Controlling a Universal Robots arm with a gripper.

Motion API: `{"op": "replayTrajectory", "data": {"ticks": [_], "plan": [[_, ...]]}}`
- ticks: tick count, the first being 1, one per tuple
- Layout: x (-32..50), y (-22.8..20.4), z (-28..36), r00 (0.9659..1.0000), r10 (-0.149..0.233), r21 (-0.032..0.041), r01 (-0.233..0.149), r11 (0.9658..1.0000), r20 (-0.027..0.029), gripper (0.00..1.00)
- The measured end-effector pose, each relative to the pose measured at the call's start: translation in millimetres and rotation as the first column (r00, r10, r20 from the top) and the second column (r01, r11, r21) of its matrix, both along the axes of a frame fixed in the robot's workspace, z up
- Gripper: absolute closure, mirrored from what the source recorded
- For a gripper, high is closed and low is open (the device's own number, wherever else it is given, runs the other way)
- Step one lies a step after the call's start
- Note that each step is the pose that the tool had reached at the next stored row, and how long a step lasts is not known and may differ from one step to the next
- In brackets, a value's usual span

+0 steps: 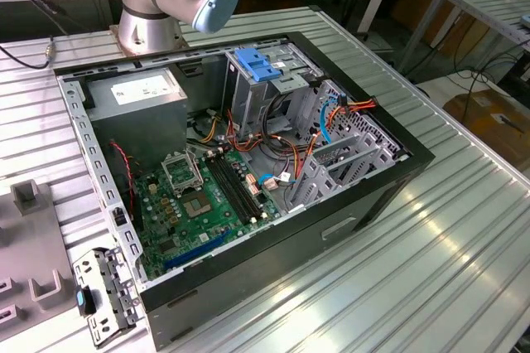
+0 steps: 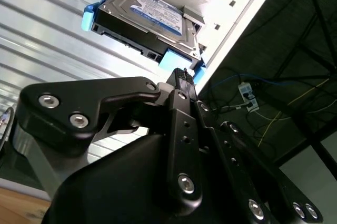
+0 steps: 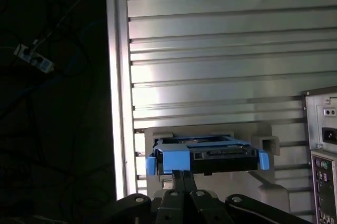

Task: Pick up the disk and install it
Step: 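Pick up the disk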

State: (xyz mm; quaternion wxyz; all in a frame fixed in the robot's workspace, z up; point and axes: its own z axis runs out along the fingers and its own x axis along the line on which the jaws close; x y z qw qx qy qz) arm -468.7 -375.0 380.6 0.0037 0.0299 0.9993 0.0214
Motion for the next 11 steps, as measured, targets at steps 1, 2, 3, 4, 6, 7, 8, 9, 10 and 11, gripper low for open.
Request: {"op": "replayTrajectory", "data": {"ticks": [1,2,3,4,6,7,8,9,10,11], "plan": [[0.0,0.0,0.0,0.9998,0.018,0.0,-0.018,0.9998,0.0,0.89],[0.0,0.0,0.0,0.9985,0.054,0.0,-0.054,0.9985,0.0001,0.89],[0.0,0.0,0.0,0.9964,0.084,0.0,-0.084,0.9964,0.0,0.89],[0.0,0.0,-0.1,0.9937,0.112,0.0,-0.112,0.9937,0.0001,0.89],[0.0,0.0,0.0,0.9877,0.156,0.0,-0.156,0.9877,0.0001,0.89],[0.0,0.0,0.0,0.9838,0.179,0.0,-0.179,0.9838,0.0,0.89],[0.0,0.0,0.0,0.9799,0.2,0.0,-0.2,0.9799,0.0,0.89],[0.1,0.0,0.0,0.9729,0.231,0.0,-0.231,0.9729,0.0001,0.89],[0.1,0.0,-0.1,0.9676,0.252,0.0,-0.252,0.9676,0.0,0.89],[0.1,0.0,-0.1,0.9631,0.269,0.0,-0.269,0.9631,0.0001,0.89]]}}
